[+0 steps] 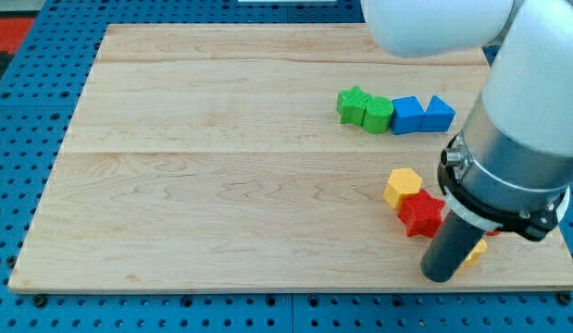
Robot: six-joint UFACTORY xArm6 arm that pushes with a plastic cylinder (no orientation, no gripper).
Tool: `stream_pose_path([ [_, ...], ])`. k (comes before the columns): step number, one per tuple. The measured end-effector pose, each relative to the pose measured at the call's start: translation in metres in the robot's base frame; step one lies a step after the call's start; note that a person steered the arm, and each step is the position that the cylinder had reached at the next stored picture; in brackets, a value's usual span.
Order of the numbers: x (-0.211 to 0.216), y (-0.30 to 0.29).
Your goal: Move your arm towards the right center
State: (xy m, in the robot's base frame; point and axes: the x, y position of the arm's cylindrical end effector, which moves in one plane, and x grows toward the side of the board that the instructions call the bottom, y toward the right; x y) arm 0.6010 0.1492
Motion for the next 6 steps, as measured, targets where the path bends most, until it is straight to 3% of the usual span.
stream_pose_path([
  [6, -0.0017, 0.0053],
])
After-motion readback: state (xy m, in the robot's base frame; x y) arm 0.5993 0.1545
